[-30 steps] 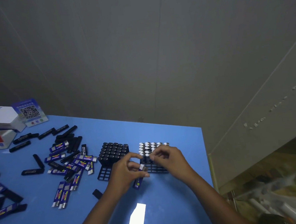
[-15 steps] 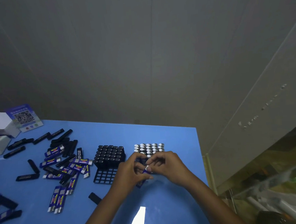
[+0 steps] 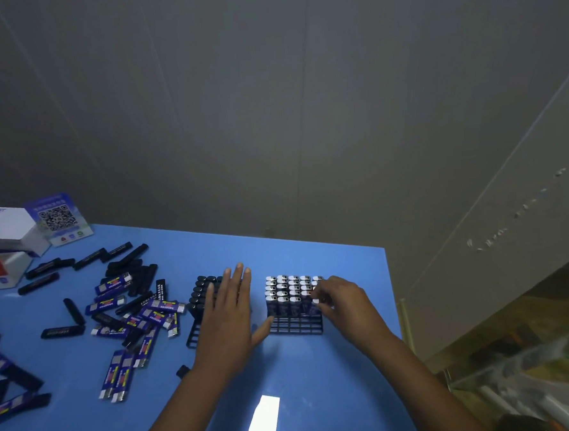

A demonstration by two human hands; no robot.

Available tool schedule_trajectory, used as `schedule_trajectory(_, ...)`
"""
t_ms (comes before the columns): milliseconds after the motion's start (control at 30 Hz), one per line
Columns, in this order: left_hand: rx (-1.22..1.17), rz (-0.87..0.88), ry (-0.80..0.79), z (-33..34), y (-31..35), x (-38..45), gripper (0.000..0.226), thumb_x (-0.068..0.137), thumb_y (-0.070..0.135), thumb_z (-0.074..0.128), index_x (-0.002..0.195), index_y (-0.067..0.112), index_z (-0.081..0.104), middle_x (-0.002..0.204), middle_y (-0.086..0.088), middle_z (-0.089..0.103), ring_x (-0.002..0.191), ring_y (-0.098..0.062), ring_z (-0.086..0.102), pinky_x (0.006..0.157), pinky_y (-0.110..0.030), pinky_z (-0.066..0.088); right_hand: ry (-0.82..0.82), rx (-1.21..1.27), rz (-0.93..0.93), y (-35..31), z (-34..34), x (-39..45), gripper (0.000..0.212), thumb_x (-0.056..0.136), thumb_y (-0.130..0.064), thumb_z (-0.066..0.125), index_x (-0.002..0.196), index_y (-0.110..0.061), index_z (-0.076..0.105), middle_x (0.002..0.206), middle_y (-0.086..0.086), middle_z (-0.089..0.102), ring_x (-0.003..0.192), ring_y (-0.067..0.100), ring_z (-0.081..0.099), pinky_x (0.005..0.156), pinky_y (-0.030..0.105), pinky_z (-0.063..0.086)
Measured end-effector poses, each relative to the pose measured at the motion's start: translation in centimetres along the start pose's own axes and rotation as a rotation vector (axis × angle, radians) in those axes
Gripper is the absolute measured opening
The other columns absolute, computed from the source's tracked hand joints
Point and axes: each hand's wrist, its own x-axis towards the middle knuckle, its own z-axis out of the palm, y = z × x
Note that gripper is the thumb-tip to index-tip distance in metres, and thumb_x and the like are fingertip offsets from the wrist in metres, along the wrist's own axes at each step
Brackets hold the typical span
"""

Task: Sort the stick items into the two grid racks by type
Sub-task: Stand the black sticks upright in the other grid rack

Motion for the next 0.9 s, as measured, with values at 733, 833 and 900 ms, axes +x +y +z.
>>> schedule_trajectory(733,-0.011,-0.023,-0.078,1.1,-0.2,-0.6,0.082,0.091,0.063,0.03,0.152,0.008,0.03,0.16,-0.007,0.024,0.148,-0.025,0.021,0.117,-0.041,0.011,0.055,-0.041,-0.063,0.2,2.8,1.2,0.007,0.085,-0.006,0.061,0.081,-0.012,0.059,0.089,0.0,0.059,0.079,0.021,0.058,0.067,0.036,0.048)
schedule_trajectory(833,-0.024,-0.028,-0.061,1.0,-0.2,-0.7,0.081,0.091,0.063,0.028,0.152,0.009,0.028,0.161,-0.006,0.023,0.149,-0.023,0.018,0.118,-0.04,0.008,0.079,-0.032,-0.055,0.3,3.0,1.2,0.01,0.083,-0.004,0.063,0.079,-0.012,0.057,0.087,-0.001,0.058,0.075,0.019,0.056,0.065,0.035,0.047)
schedule_trajectory(900,-0.037,-0.033,-0.059,0.9,-0.2,-0.9,0.081,0.091,0.064,0.027,0.152,0.01,0.028,0.161,-0.005,0.022,0.149,-0.022,0.016,0.119,-0.04,0.009,0.104,-0.003,-0.044,0.5,3.1,1.1,0.015,0.08,-0.002,0.063,0.076,-0.014,0.055,0.084,-0.004,0.056,0.072,0.016,0.054,0.064,0.034,0.046)
